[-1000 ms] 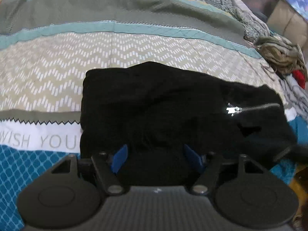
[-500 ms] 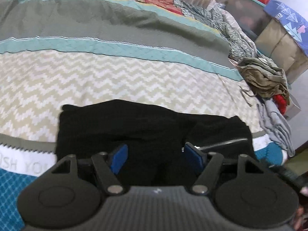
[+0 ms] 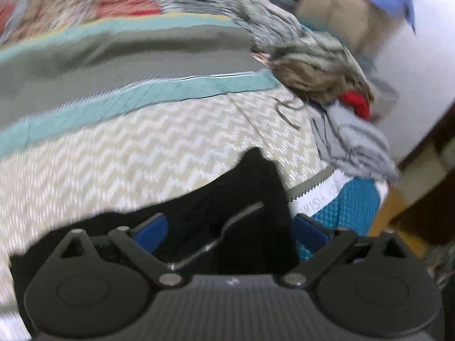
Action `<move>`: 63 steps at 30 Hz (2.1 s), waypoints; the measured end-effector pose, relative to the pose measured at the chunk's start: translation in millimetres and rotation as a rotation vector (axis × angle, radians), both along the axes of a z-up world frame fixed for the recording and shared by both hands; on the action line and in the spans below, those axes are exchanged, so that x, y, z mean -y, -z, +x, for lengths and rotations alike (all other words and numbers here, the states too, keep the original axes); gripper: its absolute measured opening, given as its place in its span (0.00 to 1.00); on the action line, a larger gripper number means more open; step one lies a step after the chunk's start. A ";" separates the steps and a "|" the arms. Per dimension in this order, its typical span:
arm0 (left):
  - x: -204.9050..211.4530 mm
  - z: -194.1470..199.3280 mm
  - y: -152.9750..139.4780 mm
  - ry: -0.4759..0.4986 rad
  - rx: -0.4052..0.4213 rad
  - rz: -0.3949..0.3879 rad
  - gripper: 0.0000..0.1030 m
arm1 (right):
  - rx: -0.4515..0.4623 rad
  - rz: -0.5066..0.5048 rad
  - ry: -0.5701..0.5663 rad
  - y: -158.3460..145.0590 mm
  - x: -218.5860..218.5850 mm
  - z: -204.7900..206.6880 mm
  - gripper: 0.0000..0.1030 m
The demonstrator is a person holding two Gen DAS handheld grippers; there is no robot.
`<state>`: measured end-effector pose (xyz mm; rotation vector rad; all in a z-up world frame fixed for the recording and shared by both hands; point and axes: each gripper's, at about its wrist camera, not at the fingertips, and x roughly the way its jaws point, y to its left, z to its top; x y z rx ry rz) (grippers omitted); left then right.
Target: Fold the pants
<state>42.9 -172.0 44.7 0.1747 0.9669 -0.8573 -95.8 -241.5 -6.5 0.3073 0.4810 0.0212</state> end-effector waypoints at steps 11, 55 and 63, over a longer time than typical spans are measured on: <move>-28.4 17.6 9.0 -0.088 -0.053 0.046 0.18 | 0.022 -0.124 -0.094 7.5 -36.6 -4.2 0.60; -242.5 -8.2 66.4 -0.453 -0.032 -0.052 0.65 | -0.196 0.238 -0.240 16.6 -45.3 42.3 0.29; -240.4 2.4 116.5 -0.516 -0.104 0.021 0.87 | -0.258 0.136 -0.239 32.0 -58.7 49.9 0.29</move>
